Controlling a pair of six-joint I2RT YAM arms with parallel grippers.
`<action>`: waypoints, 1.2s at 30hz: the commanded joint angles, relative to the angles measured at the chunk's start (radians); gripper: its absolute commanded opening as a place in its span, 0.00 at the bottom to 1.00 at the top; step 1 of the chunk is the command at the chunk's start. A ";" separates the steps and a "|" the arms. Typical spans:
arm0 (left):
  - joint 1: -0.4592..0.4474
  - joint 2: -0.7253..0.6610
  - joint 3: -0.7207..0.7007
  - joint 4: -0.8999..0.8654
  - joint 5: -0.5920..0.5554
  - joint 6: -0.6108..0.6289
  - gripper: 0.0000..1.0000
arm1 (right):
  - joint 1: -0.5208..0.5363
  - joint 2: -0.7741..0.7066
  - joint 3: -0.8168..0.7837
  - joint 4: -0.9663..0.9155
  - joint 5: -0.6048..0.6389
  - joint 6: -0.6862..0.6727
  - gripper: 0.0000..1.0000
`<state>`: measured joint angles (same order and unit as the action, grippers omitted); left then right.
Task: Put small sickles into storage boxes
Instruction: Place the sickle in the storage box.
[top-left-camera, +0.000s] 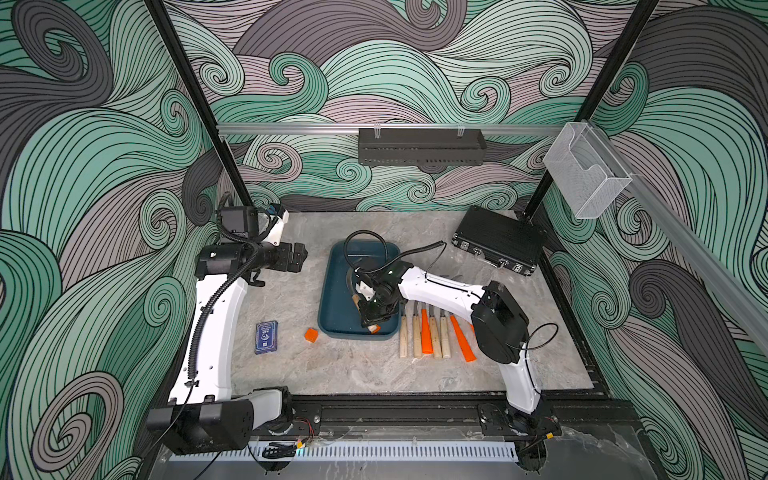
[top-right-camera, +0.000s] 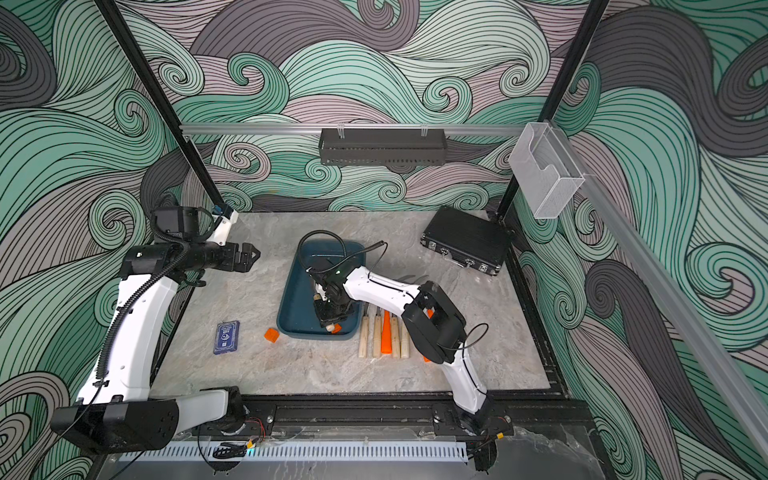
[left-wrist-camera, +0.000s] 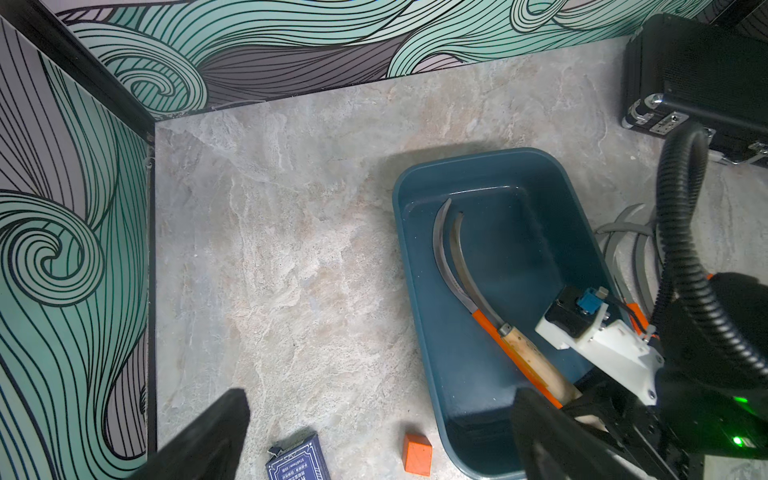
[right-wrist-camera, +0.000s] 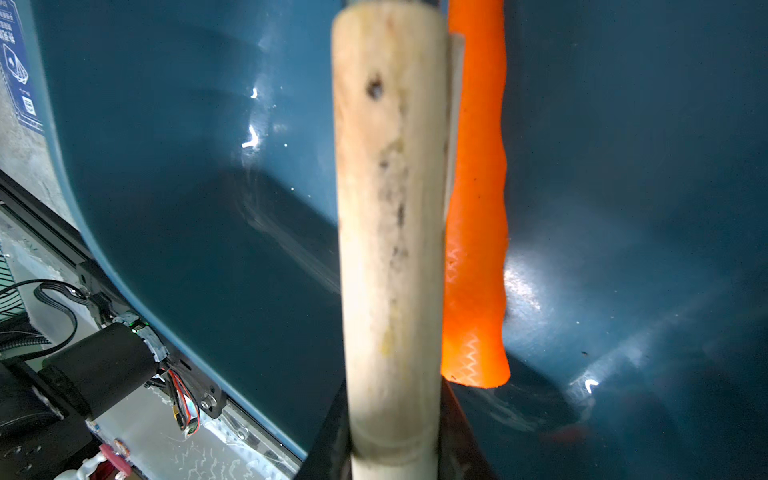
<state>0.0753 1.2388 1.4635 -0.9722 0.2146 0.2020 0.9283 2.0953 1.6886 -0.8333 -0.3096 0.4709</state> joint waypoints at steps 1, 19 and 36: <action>-0.006 -0.018 0.006 -0.005 0.016 0.012 0.98 | 0.004 0.023 0.017 -0.008 0.029 -0.024 0.13; -0.006 -0.012 -0.005 0.000 0.026 0.015 0.99 | 0.004 0.052 0.032 -0.008 0.047 -0.044 0.16; -0.006 -0.012 -0.013 0.003 0.033 0.017 0.99 | 0.004 0.055 0.026 -0.012 0.066 -0.046 0.33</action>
<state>0.0753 1.2385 1.4521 -0.9714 0.2298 0.2108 0.9283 2.1452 1.6978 -0.8341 -0.2615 0.4286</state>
